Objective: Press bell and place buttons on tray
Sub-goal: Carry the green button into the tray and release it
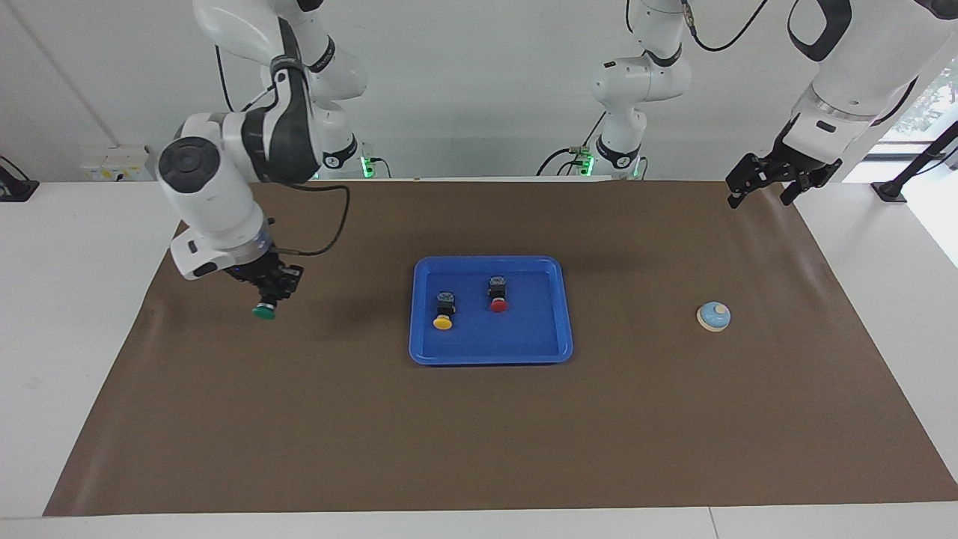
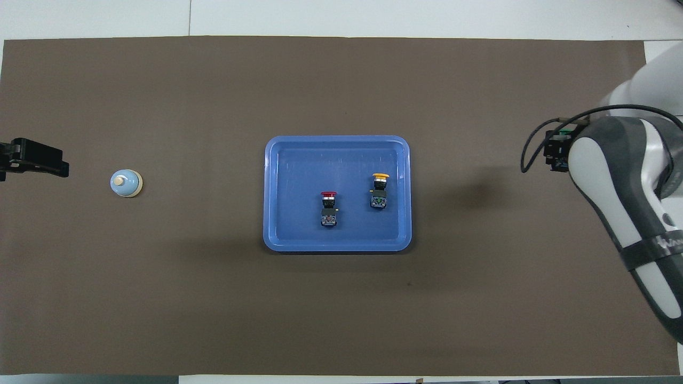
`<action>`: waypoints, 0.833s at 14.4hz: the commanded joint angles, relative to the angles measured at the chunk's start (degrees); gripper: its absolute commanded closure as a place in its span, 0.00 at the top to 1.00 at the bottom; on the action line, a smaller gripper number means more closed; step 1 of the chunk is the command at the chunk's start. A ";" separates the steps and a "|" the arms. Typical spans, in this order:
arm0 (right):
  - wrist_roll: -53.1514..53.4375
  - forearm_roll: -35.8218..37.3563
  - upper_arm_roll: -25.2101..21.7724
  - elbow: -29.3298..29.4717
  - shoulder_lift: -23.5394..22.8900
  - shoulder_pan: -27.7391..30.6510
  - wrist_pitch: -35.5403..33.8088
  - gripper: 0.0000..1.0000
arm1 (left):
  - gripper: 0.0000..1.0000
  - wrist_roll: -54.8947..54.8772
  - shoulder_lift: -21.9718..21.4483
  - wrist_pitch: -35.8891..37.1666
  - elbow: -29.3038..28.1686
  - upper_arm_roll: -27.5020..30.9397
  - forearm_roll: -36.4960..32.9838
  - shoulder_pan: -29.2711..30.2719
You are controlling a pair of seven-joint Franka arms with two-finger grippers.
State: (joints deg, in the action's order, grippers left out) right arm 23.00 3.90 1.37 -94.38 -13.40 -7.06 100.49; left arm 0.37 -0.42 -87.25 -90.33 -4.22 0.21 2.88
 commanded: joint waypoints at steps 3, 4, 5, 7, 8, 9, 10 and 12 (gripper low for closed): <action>16.69 -5.29 -0.31 7.78 -5.04 -15.50 -1.70 0.00 | 1.00 0.34 -1.16 -0.73 -1.52 -0.09 -0.21 0.28; 19.94 -6.52 -0.31 11.72 -8.02 -17.88 -2.14 0.00 | 1.00 0.34 -1.16 -0.73 -1.52 -0.09 -0.21 0.28; 22.76 -7.23 -0.40 16.11 -11.61 -20.68 -2.75 0.00 | 1.00 0.34 -1.16 -0.73 -1.52 -0.09 -0.21 0.28; 27.16 -7.15 -0.31 22.46 -18.04 -24.65 -2.15 0.00 | 1.00 0.34 -1.16 -0.73 -1.52 0.00 -0.21 0.28; 27.97 -7.15 -0.31 23.96 -20.33 -26.41 -0.92 0.00 | 1.00 0.34 -1.16 -0.73 -1.52 0.00 -0.21 0.28; 27.98 -7.15 -0.31 24.07 -21.57 -27.82 1.18 0.00 | 1.00 0.34 -1.16 -0.73 -1.52 -0.09 -0.21 0.28; 27.89 -7.41 -0.31 23.63 -22.37 -29.14 3.98 0.00 | 1.00 0.34 -1.16 -0.73 -1.52 0.00 -0.21 0.28; 27.89 -7.41 -0.23 23.36 -24.29 -31.34 7.16 0.00 | 1.00 0.34 -1.16 -0.73 -1.52 -0.09 -0.21 0.28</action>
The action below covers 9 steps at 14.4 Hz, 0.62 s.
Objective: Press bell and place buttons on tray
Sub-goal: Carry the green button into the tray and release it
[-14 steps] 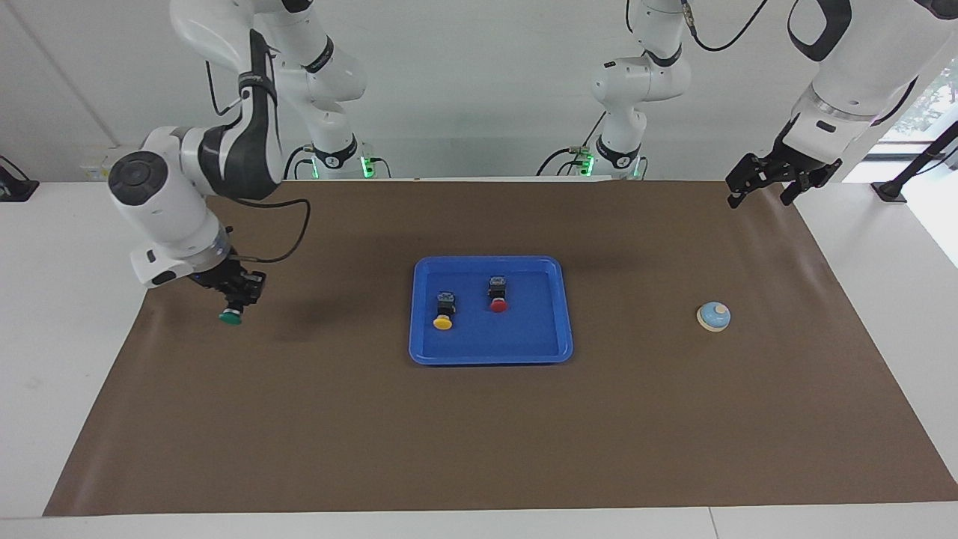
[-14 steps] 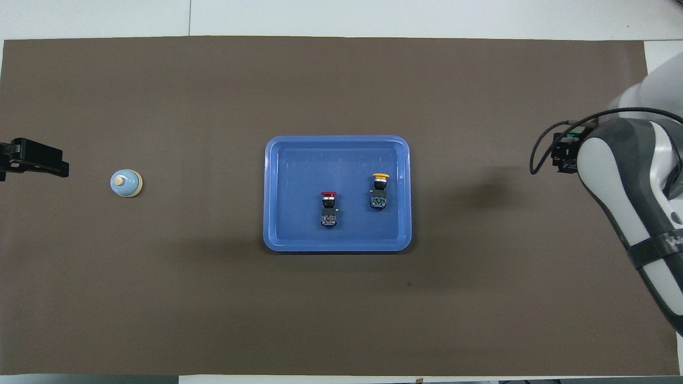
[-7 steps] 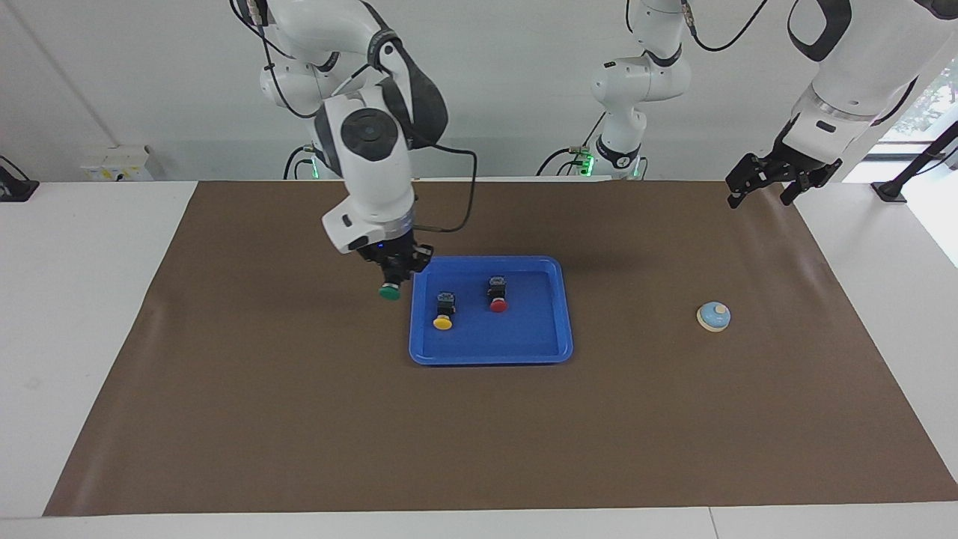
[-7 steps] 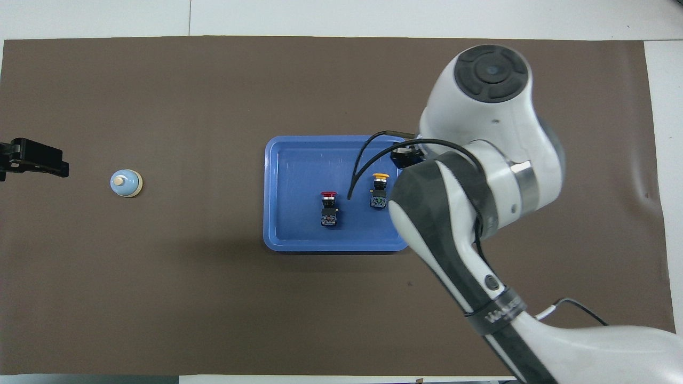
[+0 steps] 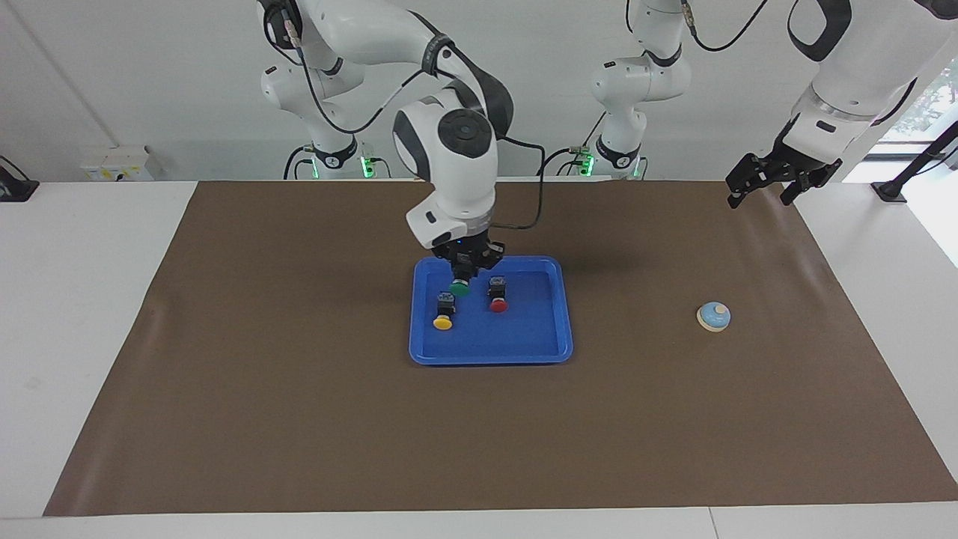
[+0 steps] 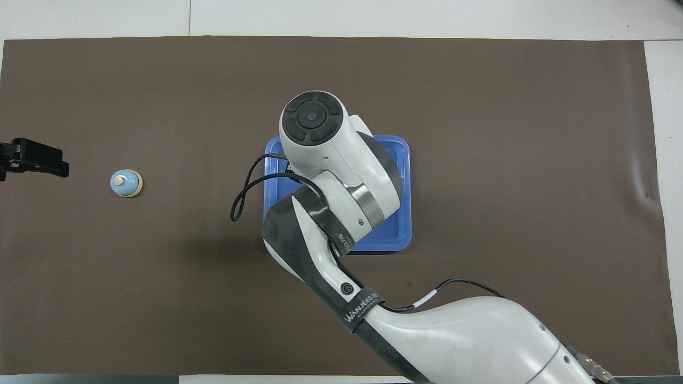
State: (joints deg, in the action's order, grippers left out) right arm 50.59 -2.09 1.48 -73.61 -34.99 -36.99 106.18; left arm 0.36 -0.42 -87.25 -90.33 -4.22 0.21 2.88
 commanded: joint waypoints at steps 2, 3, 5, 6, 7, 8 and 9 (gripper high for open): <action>-0.14 -1.34 -0.33 1.29 -3.77 -2.47 5.95 0.00 | 1.00 0.34 -1.16 -0.73 -1.52 0.00 -0.21 0.28; -0.32 -1.08 -0.33 -0.11 -3.94 -2.73 7.71 0.00 | 1.00 0.34 -1.16 -0.73 -1.52 0.00 -0.21 0.28; -1.89 -1.07 -0.42 -2.66 -4.56 -5.09 11.58 0.00 | 1.00 0.34 -1.16 -0.73 -1.52 -0.09 -0.21 0.28; -1.99 -0.81 -0.42 -4.50 -4.56 -5.63 13.60 0.00 | 1.00 0.34 -1.16 -0.73 -1.52 0.00 -0.21 0.28; -2.08 -0.72 -0.42 -5.83 -4.38 -5.81 14.49 0.00 | 1.00 0.34 -1.16 -0.73 -1.52 0.00 -0.21 0.28; -1.99 -0.72 -0.42 -5.93 -4.30 -5.90 14.06 0.00 | 1.00 0.34 -1.16 -0.73 -1.52 0.00 -0.21 0.19; -1.90 -0.72 -0.42 -5.93 -4.29 -5.90 14.06 0.00 | 1.00 0.34 -1.16 -0.73 -1.52 0.00 -0.21 0.28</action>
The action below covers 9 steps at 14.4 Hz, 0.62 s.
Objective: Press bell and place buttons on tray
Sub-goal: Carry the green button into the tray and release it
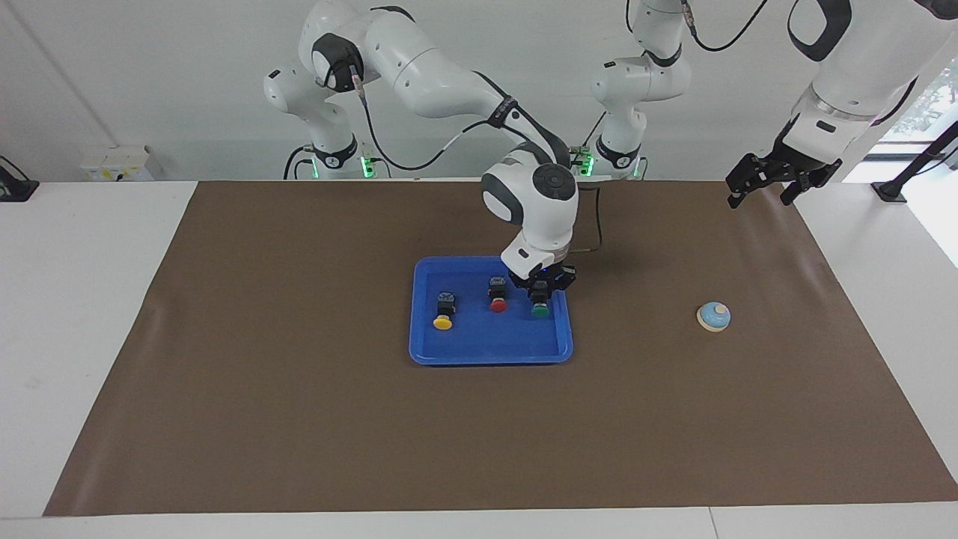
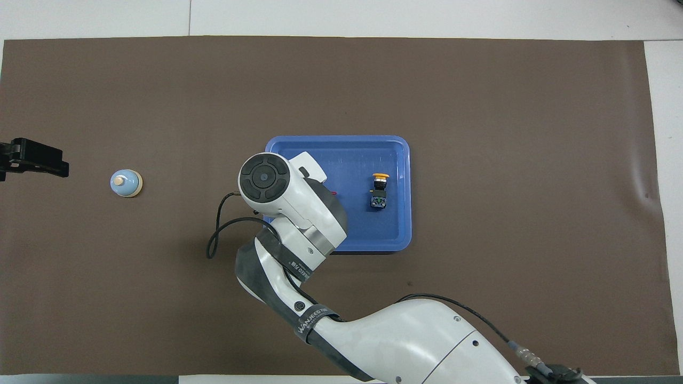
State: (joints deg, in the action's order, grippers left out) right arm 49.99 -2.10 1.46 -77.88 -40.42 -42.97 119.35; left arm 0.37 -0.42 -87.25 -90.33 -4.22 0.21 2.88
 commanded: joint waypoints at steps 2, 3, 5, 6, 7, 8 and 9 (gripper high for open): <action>-0.95 -0.89 -0.40 -1.58 1.14 0.08 0.80 0.06 | 1.00 0.34 -1.16 -0.73 -1.52 0.00 -0.21 0.28; -0.86 -0.98 -0.40 -1.58 1.22 0.08 0.80 0.87 | 1.00 0.34 -1.16 -0.73 -1.52 -0.09 -0.21 0.28; -0.60 -1.42 -0.40 -1.31 2.01 0.60 -0.68 1.00 | 1.00 0.34 -1.16 -0.73 -1.52 -0.09 -0.21 0.28; -0.34 -1.59 -0.49 -1.14 3.23 1.30 -2.52 1.00 | 1.00 0.34 -1.16 -0.73 -1.52 0.00 -0.21 0.28; -0.25 -1.68 -0.66 -1.05 4.38 2.09 -4.72 1.00 | 1.00 0.34 -1.25 -0.73 -1.52 -0.09 -0.21 0.28; -0.25 -1.68 -0.66 -0.96 5.96 3.67 -7.00 1.00 | 1.00 0.34 -1.25 -0.73 -1.52 0.00 -0.21 0.28; -0.25 -1.68 -0.66 -0.44 7.28 5.25 -9.20 1.00 | 1.00 0.34 -1.16 -0.73 -1.52 0.00 -0.21 0.28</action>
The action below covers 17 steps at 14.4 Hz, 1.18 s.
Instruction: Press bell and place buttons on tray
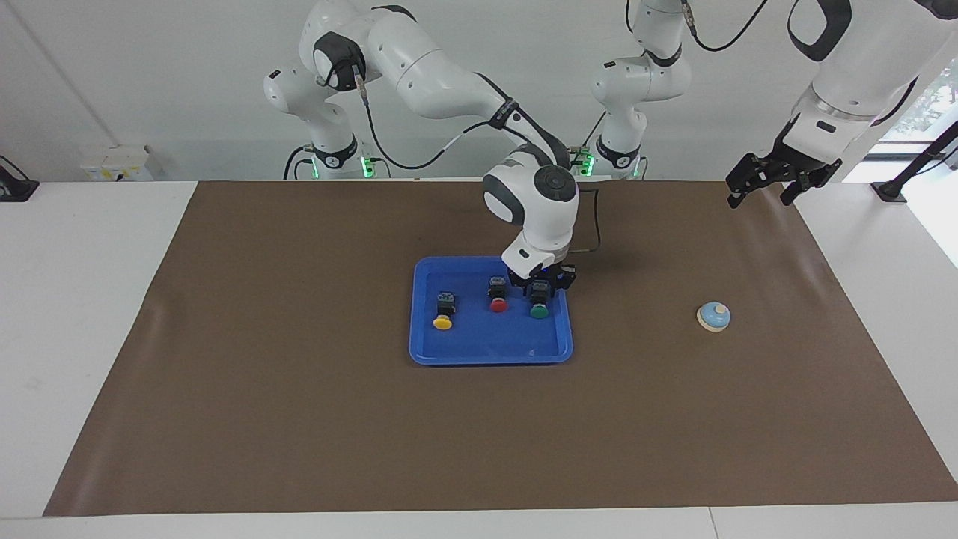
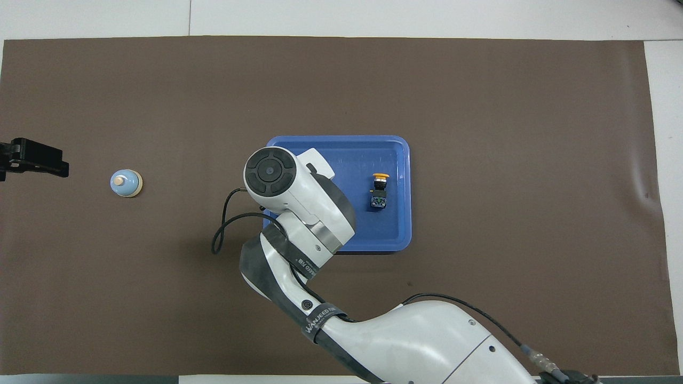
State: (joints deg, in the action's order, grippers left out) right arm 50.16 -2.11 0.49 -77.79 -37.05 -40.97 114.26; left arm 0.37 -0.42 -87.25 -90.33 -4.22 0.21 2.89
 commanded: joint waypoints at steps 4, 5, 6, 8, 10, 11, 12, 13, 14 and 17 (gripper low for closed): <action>-3.20 -1.23 0.13 -0.43 10.05 12.81 -10.79 1.00 | 1.00 0.34 -1.16 -0.73 -1.52 0.00 -0.21 0.28; -6.53 -1.32 0.13 -0.43 11.55 15.45 -12.20 1.00 | 1.00 0.34 -1.16 -0.73 -1.52 0.00 -0.21 0.28; -10.30 -1.32 0.13 -0.43 12.69 18.26 -13.61 1.00 | 1.00 0.34 -1.16 -0.73 -1.52 0.00 -0.21 0.28; -18.21 -1.23 0.04 -0.43 14.80 23.28 -16.24 1.00 | 1.00 0.34 -1.16 -0.73 -1.52 0.00 -0.21 0.28; -26.56 -0.71 0.04 -0.43 16.56 27.07 -18.97 1.00 | 1.00 0.34 -1.16 -0.73 -1.52 0.00 -0.21 0.28; -30.86 -0.53 -0.05 -0.43 17.44 28.99 -20.46 1.00 | 1.00 0.34 -1.25 -0.73 -1.52 0.00 -0.21 0.28; -34.47 -0.53 -0.05 -0.43 18.15 30.75 -21.87 1.00 | 1.00 0.34 -1.16 -0.73 -1.52 0.00 -0.21 0.28; -37.82 -0.44 -0.14 -0.43 18.85 32.42 -22.93 1.00 | 1.00 0.34 -1.16 -0.73 -1.52 0.00 -0.21 0.28; -41.07 -0.27 -0.14 -0.43 19.46 34.18 -24.16 1.00 | 1.00 0.34 -1.25 -0.73 -1.52 -0.09 -0.21 0.28; -48.03 0.26 -0.05 -1.31 23.23 38.76 -27.93 1.00 | 1.00 0.77 -1.25 -0.73 -1.52 -0.09 -0.21 0.28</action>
State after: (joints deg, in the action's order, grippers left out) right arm 6.15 -2.01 -0.35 -77.08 -17.40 -4.92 88.41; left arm 0.37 -0.42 -87.25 -90.33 -4.22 0.21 2.89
